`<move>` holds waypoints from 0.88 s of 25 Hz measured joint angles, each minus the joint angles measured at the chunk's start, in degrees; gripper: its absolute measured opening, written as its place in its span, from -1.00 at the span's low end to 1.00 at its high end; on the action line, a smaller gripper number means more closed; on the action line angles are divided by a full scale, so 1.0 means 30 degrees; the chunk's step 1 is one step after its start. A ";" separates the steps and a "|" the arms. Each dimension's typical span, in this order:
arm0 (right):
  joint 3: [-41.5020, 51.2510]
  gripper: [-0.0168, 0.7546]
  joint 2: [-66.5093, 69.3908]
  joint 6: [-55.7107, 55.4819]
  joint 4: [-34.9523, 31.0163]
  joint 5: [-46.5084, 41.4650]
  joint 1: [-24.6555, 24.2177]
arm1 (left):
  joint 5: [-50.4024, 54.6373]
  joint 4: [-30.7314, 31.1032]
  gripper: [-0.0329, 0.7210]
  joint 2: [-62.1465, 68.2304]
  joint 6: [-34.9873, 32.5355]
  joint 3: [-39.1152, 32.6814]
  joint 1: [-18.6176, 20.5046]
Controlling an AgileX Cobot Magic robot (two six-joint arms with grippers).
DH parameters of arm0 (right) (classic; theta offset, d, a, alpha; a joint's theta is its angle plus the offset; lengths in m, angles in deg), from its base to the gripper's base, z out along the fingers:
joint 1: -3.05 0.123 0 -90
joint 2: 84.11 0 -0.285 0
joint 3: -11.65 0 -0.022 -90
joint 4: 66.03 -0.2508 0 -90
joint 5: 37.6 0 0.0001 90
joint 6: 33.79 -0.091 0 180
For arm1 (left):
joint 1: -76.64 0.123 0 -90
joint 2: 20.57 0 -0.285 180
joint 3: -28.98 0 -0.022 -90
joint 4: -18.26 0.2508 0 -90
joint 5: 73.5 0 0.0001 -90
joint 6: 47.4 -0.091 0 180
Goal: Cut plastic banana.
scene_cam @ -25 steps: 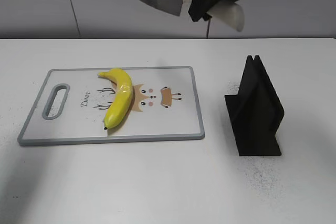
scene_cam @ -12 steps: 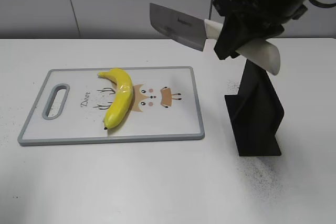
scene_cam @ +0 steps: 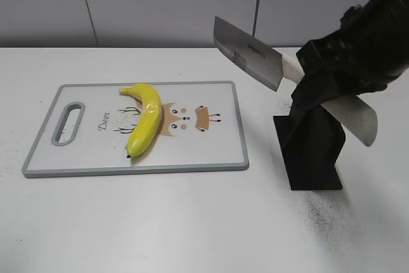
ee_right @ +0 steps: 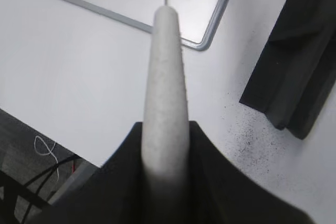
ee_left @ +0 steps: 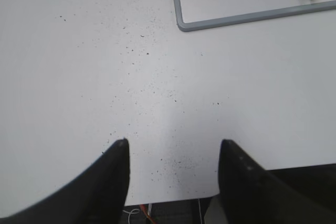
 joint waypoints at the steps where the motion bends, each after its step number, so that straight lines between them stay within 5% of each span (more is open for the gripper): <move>1: 0.0371 -0.55 -0.0346 -0.0202 0.0131 0.0258 0.0000 | -0.0045 0.0023 0.43 -0.0528 0.0000 -0.0313 0.0000; 15: 0.1481 -0.55 -0.2050 -0.6045 0.5504 0.0917 0.0000 | -0.1935 0.0079 0.43 -0.6949 -0.0026 -0.4646 0.0000; 22: 0.1504 -0.55 -0.2050 -0.8616 0.6964 0.0893 0.0000 | -0.2463 0.0136 0.43 -0.9123 -0.0025 -0.4836 0.0000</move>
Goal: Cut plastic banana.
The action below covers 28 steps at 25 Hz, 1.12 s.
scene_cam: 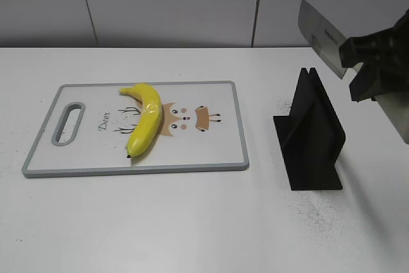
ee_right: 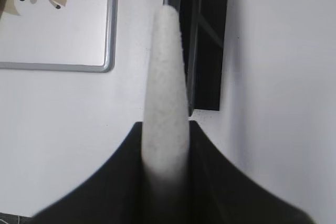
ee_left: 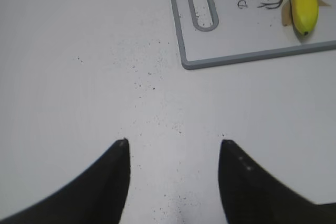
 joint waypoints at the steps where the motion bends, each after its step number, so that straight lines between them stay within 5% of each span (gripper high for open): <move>1: 0.0000 -0.55 0.0000 -0.0203 0.0042 -0.0044 0.0000 | -0.0051 0.0000 0.43 -0.0324 0.0016 0.0000 0.0000; 13: 0.0544 -0.55 -0.0019 -0.0971 0.0459 0.0184 0.0000 | 0.1010 -0.0337 0.42 -0.4949 0.0041 -0.0474 0.0000; 28: 0.0734 -0.55 0.0817 -0.1447 0.0982 0.1115 0.0000 | 0.1011 0.0798 0.42 -0.5169 0.2461 -0.0528 0.0000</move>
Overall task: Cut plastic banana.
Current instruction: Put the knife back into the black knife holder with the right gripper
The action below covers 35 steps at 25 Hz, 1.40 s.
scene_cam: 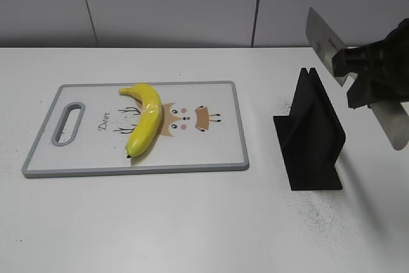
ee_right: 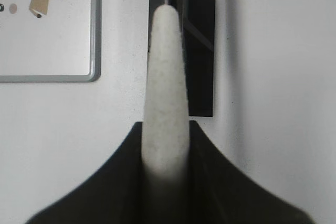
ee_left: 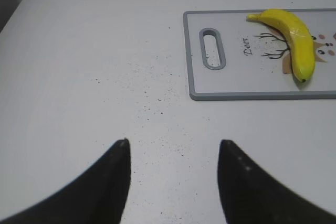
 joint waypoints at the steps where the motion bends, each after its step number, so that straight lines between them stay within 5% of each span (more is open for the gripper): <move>1: 0.0000 -0.55 0.0302 0.0000 0.0000 0.0000 0.0000 | 0.0000 0.0000 0.42 0.0000 0.0000 0.0000 0.0000; 22: 0.0000 -0.54 0.3273 0.0020 -0.0302 -0.0399 0.0000 | 0.0000 0.0048 0.42 0.0000 0.0008 0.0000 0.0000; 24: 0.0000 -0.41 0.3273 0.0034 -0.0318 -0.0471 0.0000 | 0.0000 0.0048 0.42 0.0000 0.0008 0.0000 0.0000; 30: 0.0000 0.52 0.3273 0.0288 -0.0438 -0.0194 0.0000 | 0.0000 0.0048 0.42 0.0000 0.0008 0.0000 0.0000; 35: -0.0185 0.72 0.3113 0.0590 -0.0347 0.0635 0.0000 | 0.0000 0.0056 0.42 0.0000 0.0008 0.0000 0.0000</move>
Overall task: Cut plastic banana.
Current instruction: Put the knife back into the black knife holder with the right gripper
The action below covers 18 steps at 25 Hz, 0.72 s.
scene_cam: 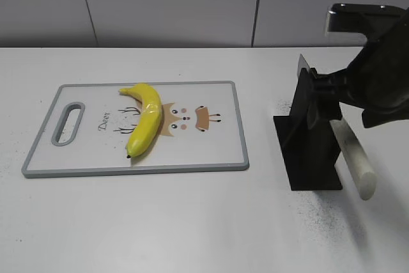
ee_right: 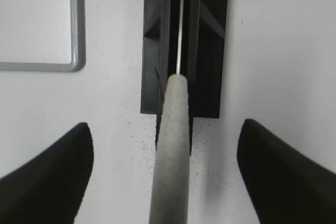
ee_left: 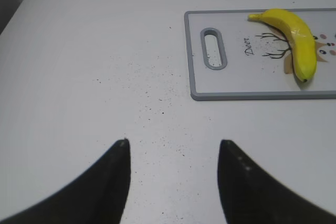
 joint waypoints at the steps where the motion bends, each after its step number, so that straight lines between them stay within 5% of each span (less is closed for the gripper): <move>1: -0.0191 0.72 -0.0123 0.0173 0.0147 0.0077 0.0000 | 0.0000 0.0015 0.42 0.0000 0.0000 0.0000 0.0000; 18: -0.0295 0.54 -0.7393 0.8024 0.0291 -0.1791 0.0000 | 0.0000 0.0075 0.39 0.0000 0.0000 0.0000 0.0000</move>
